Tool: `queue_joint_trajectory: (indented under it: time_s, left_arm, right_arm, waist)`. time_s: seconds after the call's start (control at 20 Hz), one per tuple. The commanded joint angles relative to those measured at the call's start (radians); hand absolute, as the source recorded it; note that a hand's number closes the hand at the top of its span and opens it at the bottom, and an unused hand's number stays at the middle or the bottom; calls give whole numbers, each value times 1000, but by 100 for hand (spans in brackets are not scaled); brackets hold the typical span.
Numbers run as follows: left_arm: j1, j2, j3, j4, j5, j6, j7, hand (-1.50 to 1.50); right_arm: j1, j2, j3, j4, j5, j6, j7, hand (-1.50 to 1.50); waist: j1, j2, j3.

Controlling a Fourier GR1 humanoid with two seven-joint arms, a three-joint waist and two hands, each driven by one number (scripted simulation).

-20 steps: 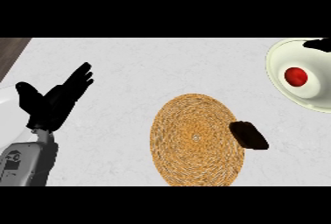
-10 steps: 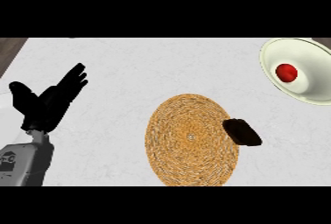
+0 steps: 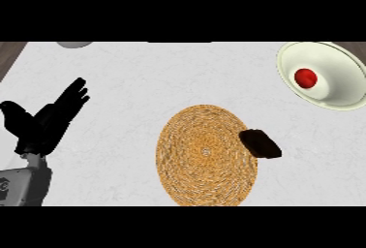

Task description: Pick the tomato from the placemat and place it in the bowl

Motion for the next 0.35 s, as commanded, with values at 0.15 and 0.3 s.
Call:
queue_joint_trajectory:
  time_s: [0.15, 0.3]
  left_arm:
    - [46, 32, 36, -23, 16, -15, 4, 0]
    - [22, 7, 23, -39, 10, 13, 37, 0]
  right_arm:
    - [172, -72, -74, 18, -111, 337, -130, -150]
    - [276, -66, -66, -50, -121, 341, -200, 150]
  waist:
    - [-27, -11, -1]
    - [-40, -14, -1]
